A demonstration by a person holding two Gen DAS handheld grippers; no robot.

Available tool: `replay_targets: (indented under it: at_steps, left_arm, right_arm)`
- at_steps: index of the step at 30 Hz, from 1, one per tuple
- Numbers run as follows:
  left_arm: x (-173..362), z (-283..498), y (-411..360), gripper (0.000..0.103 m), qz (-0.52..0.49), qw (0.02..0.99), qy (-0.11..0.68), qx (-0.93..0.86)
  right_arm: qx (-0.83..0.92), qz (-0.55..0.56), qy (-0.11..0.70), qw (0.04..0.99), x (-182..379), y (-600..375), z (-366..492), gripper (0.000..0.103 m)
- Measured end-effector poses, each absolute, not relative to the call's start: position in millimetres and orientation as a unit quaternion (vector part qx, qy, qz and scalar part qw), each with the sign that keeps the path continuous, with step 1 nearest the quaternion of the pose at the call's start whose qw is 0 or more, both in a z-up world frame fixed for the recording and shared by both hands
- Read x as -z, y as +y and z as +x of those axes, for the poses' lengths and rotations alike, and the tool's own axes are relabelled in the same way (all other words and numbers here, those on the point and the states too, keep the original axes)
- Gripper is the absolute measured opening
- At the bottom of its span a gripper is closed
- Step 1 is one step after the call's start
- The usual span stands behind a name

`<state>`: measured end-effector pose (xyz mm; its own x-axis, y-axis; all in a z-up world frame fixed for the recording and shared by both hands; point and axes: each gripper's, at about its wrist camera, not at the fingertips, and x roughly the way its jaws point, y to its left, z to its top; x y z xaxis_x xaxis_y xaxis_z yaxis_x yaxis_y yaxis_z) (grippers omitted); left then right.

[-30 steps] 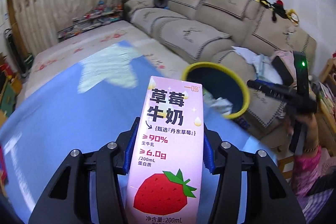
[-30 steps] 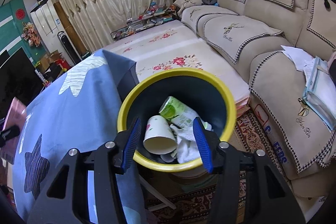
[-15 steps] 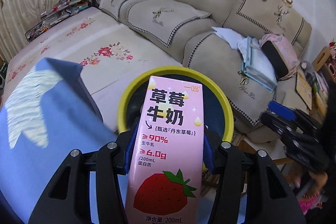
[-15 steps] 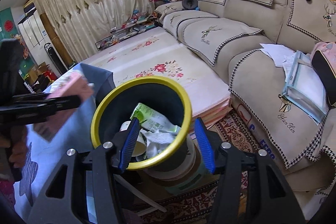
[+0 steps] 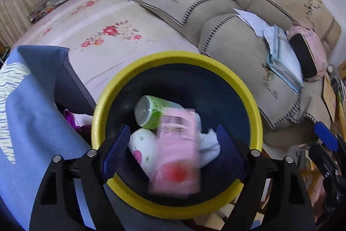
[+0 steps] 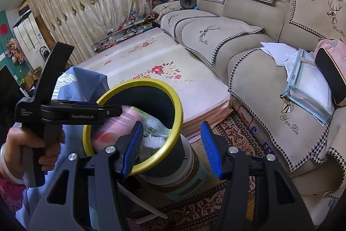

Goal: Collect trash
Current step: 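Carry the pink carton over the bin and open the left gripper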

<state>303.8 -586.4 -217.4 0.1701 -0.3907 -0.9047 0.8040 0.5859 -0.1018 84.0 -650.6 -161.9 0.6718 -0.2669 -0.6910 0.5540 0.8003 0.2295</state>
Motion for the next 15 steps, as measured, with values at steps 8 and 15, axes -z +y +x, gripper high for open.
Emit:
replay_targets:
  at_steps: [8,15]
  left_arm:
    - [148.2,289.3,-485.1,0.093,0.145,0.806,0.430,0.381]
    - [95.7,252.7,-350.2,0.098,0.099,0.871,0.366,0.312]
  right_arm:
    - [0.213,0.193,0.329,0.900,146.7,-625.6,87.0,0.056]
    - [0.173,0.164,0.330,0.913,133.3,-581.5,99.6,0.057]
